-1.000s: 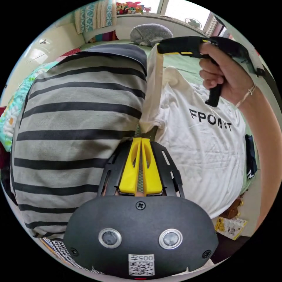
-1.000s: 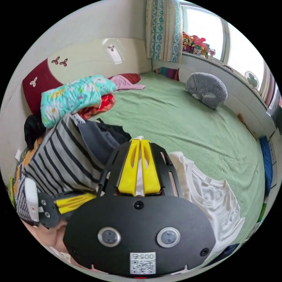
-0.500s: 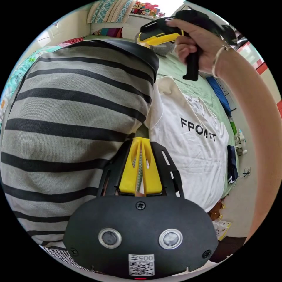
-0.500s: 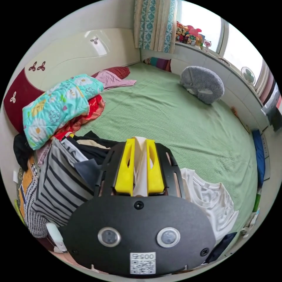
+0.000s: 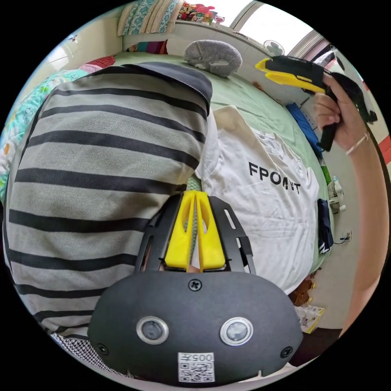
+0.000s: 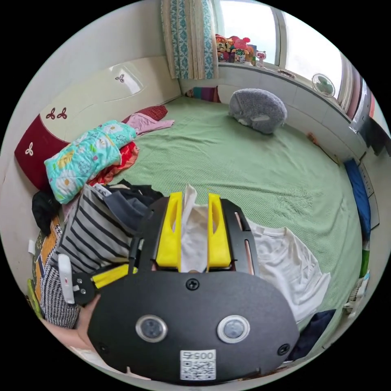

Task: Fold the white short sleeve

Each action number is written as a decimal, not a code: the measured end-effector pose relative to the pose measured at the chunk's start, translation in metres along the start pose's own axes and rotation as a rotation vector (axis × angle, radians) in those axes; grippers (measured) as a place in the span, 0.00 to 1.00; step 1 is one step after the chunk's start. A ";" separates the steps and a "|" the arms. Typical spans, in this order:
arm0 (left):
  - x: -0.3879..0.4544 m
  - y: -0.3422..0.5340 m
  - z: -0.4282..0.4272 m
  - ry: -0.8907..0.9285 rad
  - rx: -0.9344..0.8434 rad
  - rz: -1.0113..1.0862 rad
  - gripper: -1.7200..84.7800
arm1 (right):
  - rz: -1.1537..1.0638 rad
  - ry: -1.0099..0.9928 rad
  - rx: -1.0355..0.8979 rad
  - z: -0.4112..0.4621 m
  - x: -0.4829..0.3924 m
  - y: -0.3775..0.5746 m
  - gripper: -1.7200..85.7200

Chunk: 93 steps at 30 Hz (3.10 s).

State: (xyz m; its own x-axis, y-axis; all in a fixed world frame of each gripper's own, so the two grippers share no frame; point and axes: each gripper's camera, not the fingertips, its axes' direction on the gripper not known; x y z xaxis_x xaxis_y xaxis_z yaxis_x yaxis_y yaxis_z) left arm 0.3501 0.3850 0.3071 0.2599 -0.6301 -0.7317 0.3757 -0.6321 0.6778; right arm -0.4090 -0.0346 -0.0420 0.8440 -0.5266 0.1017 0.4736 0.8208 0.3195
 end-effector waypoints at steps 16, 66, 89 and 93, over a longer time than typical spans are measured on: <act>0.119 -0.010 0.038 -0.025 -0.062 0.214 0.01 | 0.349 0.479 -0.180 0.040 0.173 0.108 0.11; 0.271 -0.035 0.106 -0.076 -0.115 0.324 0.01 | 0.650 0.446 -0.203 -0.068 0.324 0.347 0.00; 0.288 -0.049 0.149 -0.071 -0.176 0.378 0.01 | 0.418 0.201 -0.066 -0.020 0.267 0.247 0.16; 0.285 -0.053 0.155 -0.053 -0.187 0.369 0.01 | 0.388 0.278 -0.133 0.022 0.260 0.215 0.17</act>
State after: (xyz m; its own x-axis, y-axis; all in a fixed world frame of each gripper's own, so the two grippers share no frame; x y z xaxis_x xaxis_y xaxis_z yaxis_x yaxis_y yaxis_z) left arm 0.2660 0.1688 0.0745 0.3635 -0.8243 -0.4340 0.4224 -0.2694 0.8655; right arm -0.0930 0.0000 0.0742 0.9910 -0.1126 -0.0721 0.1241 0.9752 0.1833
